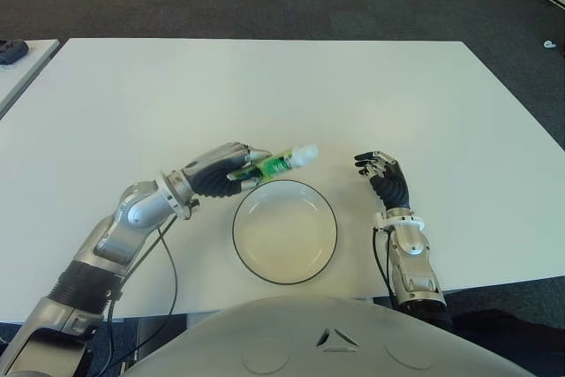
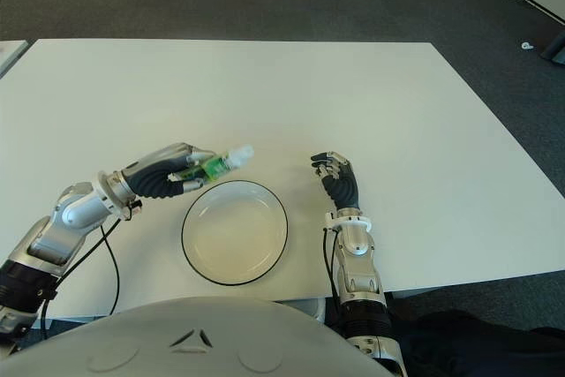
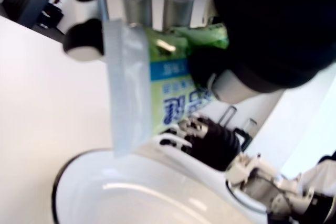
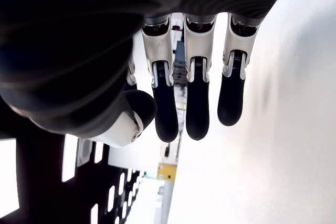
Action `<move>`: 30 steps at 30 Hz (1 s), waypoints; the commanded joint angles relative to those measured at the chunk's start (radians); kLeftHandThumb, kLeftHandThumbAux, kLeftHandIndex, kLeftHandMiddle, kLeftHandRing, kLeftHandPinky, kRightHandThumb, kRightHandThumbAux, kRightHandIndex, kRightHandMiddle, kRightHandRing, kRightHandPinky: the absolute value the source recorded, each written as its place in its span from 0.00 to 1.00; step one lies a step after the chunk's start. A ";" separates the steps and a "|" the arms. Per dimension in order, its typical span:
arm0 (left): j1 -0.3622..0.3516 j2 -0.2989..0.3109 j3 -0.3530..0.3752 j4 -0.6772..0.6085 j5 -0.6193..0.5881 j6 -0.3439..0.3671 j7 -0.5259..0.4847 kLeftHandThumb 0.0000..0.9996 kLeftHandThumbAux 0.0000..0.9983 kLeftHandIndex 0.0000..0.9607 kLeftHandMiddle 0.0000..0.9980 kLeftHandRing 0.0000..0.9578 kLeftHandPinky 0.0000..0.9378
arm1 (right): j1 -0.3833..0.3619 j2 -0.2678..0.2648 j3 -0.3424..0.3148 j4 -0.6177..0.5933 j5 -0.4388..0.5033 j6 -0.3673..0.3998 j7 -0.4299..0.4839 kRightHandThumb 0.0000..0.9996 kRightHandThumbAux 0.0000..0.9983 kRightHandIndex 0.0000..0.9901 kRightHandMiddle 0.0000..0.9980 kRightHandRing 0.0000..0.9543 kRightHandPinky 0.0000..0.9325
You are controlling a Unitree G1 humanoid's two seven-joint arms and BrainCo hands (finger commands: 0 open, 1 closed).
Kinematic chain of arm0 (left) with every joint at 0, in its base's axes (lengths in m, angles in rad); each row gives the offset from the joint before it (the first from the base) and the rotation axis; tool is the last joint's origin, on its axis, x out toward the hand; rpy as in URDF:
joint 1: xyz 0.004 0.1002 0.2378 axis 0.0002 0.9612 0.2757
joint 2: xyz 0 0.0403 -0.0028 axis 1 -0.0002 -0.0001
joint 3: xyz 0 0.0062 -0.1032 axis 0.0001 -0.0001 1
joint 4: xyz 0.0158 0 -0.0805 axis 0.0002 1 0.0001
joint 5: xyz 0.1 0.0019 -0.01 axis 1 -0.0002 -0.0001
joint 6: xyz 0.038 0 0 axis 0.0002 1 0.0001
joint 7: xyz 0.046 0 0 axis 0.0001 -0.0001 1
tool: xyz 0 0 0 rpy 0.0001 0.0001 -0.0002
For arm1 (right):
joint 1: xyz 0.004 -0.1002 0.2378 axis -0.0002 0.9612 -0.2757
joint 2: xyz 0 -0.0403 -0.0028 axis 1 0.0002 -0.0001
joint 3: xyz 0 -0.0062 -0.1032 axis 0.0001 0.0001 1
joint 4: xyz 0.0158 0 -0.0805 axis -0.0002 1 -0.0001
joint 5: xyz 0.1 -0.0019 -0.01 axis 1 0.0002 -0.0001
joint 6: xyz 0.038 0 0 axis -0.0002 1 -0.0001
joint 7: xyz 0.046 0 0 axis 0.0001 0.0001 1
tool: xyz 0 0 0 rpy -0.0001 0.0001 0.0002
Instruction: Put the toothpaste on the table into the plate.
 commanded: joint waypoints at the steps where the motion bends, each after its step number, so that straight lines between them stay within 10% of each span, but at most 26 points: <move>1: -0.075 0.013 -0.012 0.088 0.293 -0.219 0.164 0.72 0.70 0.46 0.89 0.92 0.94 | -0.008 0.006 0.002 0.009 0.006 -0.006 -0.001 0.69 0.74 0.42 0.42 0.42 0.44; 12: -0.143 0.053 -0.101 0.130 0.835 -0.256 0.663 0.72 0.71 0.46 0.89 0.93 0.96 | -0.006 0.006 0.002 0.004 0.011 0.002 0.004 0.69 0.74 0.42 0.43 0.41 0.42; 30: -0.215 0.117 -0.280 0.212 1.054 -0.116 1.041 0.71 0.71 0.46 0.89 0.94 0.96 | -0.001 0.005 0.001 -0.002 0.010 0.007 0.002 0.69 0.74 0.42 0.41 0.40 0.43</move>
